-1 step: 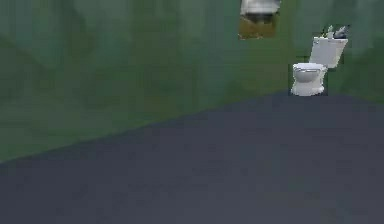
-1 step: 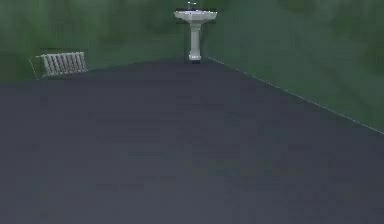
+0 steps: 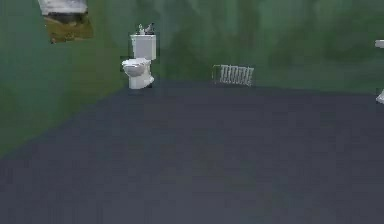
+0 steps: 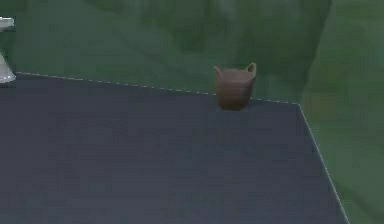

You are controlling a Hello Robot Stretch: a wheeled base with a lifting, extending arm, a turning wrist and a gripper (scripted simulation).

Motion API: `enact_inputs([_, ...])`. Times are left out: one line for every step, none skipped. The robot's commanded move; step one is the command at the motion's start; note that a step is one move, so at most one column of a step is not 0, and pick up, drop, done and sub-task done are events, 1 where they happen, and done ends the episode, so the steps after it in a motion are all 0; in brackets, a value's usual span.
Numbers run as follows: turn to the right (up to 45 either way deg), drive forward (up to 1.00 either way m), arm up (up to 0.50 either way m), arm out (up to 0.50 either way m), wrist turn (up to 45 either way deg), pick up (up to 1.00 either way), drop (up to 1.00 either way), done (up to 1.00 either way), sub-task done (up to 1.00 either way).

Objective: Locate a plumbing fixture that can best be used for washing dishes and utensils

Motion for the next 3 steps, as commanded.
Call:
enact_inputs([39.0,0.00,0.00,0.00,0.0,0.00,0.00,0.00,0.00])
enact_inputs([0.0,1.00,0.00,0.00,0.0,0.00,0.00,0.00,0.00])
enact_inputs([0.0,1.00,0.00,0.00,0.0,0.00,0.00,0.00,0.00])
